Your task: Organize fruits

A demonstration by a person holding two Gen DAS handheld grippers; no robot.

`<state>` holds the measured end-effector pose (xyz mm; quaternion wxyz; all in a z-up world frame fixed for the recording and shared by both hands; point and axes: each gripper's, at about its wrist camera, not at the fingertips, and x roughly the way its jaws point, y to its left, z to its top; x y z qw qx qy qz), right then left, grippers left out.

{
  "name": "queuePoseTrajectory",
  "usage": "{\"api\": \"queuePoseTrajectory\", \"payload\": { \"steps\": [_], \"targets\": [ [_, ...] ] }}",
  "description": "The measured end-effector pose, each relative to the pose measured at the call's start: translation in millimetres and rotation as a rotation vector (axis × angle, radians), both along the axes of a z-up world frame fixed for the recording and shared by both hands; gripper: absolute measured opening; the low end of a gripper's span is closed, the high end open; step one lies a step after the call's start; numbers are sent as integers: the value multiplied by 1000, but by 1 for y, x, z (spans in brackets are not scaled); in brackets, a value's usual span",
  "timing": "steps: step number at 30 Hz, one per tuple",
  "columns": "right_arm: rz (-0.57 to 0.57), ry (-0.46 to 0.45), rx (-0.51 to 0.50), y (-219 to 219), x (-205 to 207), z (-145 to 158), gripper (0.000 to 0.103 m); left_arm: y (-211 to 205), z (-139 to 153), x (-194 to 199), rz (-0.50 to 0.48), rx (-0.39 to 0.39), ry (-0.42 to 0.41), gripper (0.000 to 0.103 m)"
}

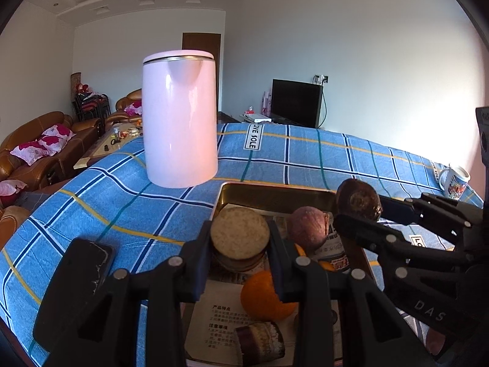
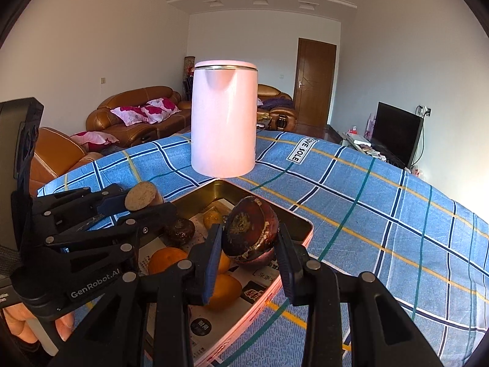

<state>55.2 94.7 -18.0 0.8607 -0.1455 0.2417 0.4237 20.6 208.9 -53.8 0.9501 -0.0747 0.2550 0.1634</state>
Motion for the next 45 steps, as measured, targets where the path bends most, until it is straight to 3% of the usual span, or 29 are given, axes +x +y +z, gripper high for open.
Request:
{"api": "queuePoseTrajectory", "payload": {
  "steps": [16, 25, 29, 33, 36, 41, 45],
  "targets": [
    [-13, 107, -84, 15, 10, -24, 36, 0, -13, 6, -27, -5, 62, 35],
    [2, 150, -82, 17, 10, -29, 37, -4, -17, 7, -33, -7, 83, 38],
    [2, 158, -65, 13, 10, -28, 42, -1, -17, -1, -23, -16, 72, 48],
    [-14, 154, -33, 3, 6, -21, 58, -4, -13, -11, -30, -19, 52, 56],
    [-26, 155, -5, -8, 3, -16, 61, -7, -7, -22, -19, 2, 22, 75],
    [-58, 161, 46, -32, -3, -9, 64, -12, 4, -35, -18, 7, -24, 80],
    [-80, 148, 78, -48, -10, -3, 64, -18, 13, -45, -5, 30, -66, 95]
  ]
}}
